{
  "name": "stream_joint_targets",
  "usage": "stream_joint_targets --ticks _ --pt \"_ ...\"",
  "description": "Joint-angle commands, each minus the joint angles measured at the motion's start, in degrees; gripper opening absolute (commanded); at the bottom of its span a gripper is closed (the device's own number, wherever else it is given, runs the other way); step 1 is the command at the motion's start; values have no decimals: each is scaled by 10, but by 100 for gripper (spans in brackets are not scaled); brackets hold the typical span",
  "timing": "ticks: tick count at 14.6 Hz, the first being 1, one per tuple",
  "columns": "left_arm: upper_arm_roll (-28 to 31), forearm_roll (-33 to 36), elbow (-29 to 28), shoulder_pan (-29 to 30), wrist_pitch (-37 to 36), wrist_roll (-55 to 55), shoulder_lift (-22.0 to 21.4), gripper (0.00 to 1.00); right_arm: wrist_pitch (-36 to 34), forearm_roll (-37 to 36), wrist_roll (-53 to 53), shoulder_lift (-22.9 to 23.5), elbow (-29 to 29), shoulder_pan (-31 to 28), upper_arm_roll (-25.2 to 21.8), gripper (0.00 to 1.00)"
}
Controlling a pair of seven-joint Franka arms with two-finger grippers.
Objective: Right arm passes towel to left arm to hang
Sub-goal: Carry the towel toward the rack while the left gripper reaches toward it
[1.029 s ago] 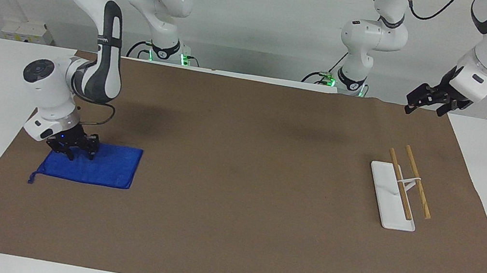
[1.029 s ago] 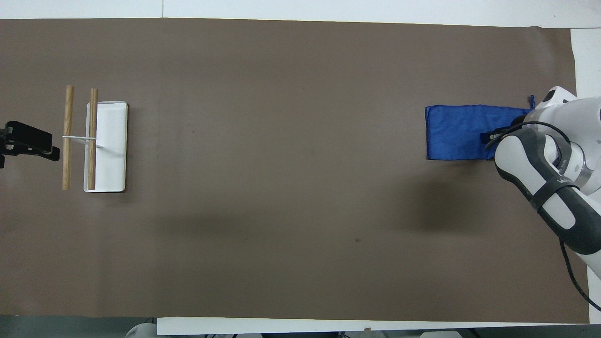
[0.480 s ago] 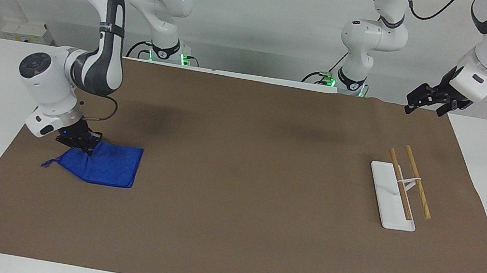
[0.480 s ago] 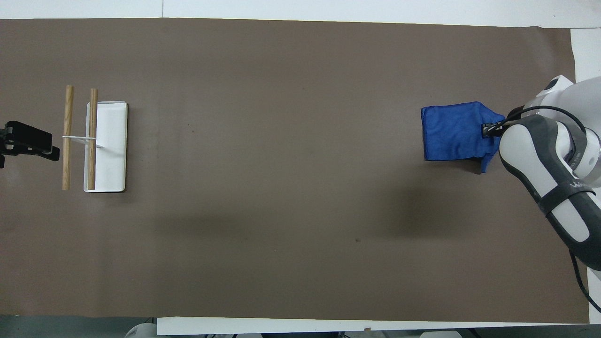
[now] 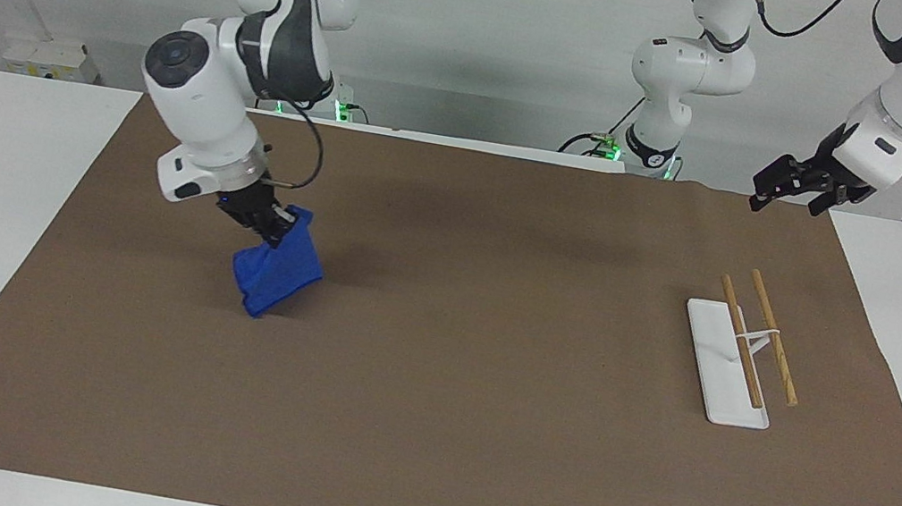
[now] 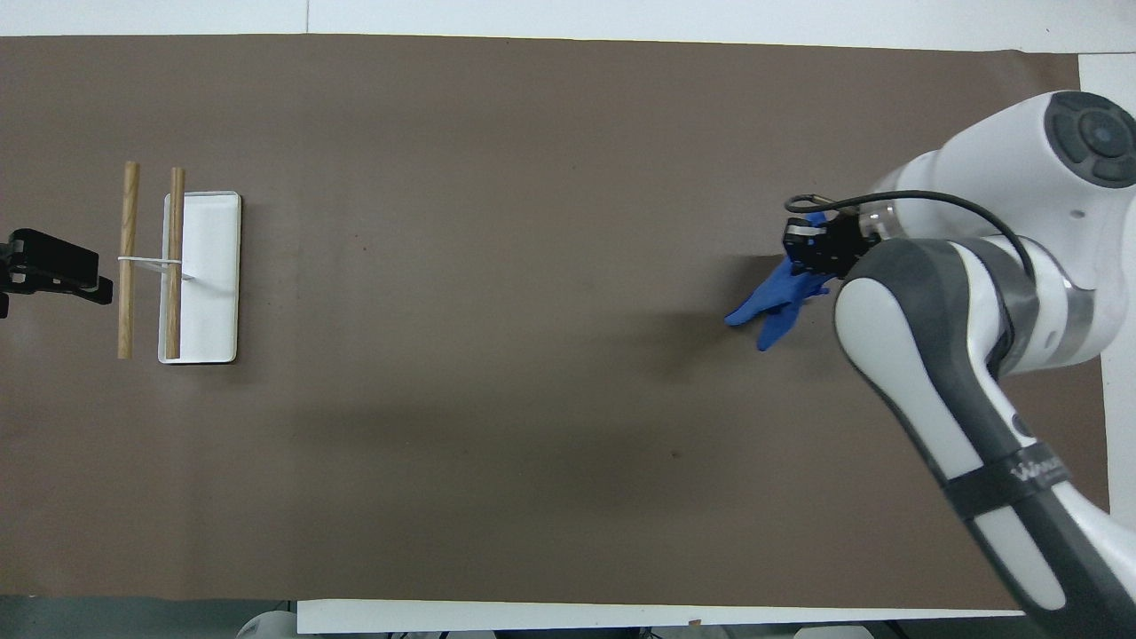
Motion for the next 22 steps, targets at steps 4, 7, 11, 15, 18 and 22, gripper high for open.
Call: stream_joint_targets --ticks 4,7,11,15,18,22 --pt "1 -9 -28 -5 6 -29 -19 100 83 171 283 25 62 38 86 0" --pt "-3 -46 -77 -24 84 -241 -34 100 197 245 377 49 83 65 143 0" --pt "-3 -111 -98 -51 165 -543 -26 100 356 293 454 73 84 96 205 0" --pt "-4 -115 -143 -76 202 -807 -36 100 410 293 499 83 87 107 238 0" --pt "-3 -121 -171 -98 210 -864 -55 100 409 293 510 86 97 108 242 0" --pt "-4 -131 -215 -106 266 -895 -72 100 409 293 510 86 98 108 245 0"
